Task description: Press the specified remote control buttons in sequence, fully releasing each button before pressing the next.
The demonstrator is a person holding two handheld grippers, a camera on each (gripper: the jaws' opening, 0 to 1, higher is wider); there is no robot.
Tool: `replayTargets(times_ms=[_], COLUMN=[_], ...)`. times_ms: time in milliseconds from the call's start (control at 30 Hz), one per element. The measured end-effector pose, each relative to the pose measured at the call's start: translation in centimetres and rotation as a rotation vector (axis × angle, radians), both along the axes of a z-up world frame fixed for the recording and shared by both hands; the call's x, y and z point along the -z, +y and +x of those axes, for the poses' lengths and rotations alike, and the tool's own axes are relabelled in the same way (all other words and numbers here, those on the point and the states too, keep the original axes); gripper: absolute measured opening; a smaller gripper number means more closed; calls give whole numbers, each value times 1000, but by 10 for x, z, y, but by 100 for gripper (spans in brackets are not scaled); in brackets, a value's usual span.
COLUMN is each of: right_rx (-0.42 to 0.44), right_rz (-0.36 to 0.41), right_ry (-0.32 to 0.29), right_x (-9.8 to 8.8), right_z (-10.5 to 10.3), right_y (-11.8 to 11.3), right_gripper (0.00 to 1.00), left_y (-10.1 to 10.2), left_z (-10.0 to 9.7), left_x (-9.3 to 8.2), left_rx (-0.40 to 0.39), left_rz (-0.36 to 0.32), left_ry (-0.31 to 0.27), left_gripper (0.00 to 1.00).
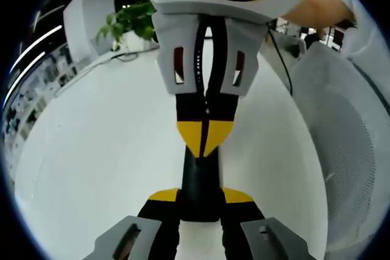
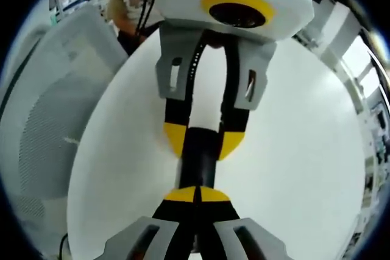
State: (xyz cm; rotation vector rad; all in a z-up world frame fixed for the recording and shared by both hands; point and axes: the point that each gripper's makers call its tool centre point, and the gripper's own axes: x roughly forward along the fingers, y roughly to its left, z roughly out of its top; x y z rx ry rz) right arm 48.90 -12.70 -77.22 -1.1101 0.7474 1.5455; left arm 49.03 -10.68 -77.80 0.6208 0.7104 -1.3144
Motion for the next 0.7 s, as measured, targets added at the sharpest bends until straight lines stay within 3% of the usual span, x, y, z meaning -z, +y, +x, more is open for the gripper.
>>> replayTargets(times_ms=[700], right_rx=[-12], right_rz=[31], right_ry=[-23], right_x=[-3], right_z=[-3], right_y=[0], right_gripper=[0], left_y=[1], left_z=[-1], left_x=[0], left_rx=[5], left_rz=[1], left_ry=[0], left_gripper=[24])
